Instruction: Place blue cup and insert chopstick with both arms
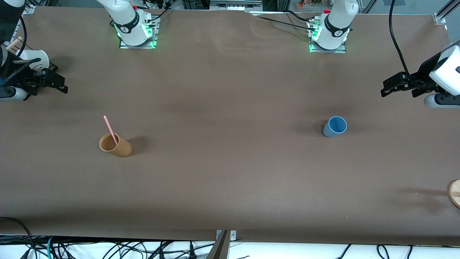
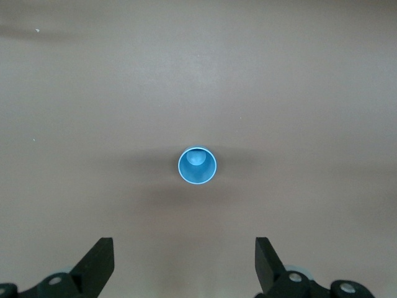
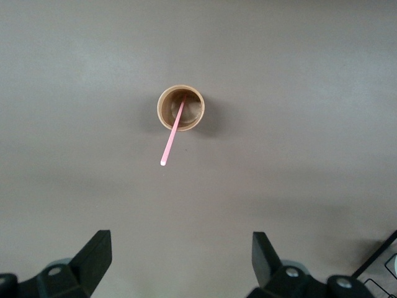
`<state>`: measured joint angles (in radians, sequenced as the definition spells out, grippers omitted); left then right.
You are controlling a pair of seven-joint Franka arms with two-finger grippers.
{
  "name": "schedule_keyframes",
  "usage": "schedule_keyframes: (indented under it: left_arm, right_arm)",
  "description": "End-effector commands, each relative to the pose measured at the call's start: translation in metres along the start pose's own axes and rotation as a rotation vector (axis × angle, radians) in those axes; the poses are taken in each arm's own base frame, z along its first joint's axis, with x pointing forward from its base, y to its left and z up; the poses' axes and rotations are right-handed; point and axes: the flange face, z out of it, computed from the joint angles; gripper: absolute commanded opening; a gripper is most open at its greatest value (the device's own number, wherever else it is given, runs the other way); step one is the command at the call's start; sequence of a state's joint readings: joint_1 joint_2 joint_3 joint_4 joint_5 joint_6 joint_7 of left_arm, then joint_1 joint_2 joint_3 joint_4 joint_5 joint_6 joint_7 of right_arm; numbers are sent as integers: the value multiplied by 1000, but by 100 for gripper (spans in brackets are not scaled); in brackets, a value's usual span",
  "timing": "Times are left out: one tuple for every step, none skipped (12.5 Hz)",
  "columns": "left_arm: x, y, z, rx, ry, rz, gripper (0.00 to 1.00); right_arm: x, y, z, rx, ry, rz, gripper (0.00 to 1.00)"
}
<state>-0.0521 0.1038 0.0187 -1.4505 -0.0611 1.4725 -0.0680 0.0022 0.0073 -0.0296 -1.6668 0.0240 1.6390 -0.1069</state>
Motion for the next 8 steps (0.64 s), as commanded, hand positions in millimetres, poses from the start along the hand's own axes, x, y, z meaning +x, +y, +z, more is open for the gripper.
schedule_keyframes:
  left_arm:
    - [-1,1,-3,-6,0,23,100]
    - [-1,1,-3,-5,2,35,100]
    - [-1,0,-3,-5,2,34,100]
    - [-1,0,-3,-5,2,32,100]
    - [-1,0,-3,-5,2,32,100]
    - [-1,0,-3,-5,2,32,100]
    - [-1,0,-3,-6,2,33,100]
    - [-1,0,-3,-6,0,33,100]
  right_arm:
    - [-2,-3,-3,4,15,21,100]
    - [-1,-3,-2,5,16,23,100]
    - [-1,-3,-1,4,11,23,100]
    - [-1,-3,-1,4,9,23,100]
    - [-1,-3,-1,6,9,23,100]
    - [-1,-3,-2,4,11,23,100]
    - [-2,-3,-1,5,8,23,100]
    - [-2,-3,-1,5,8,23,100]
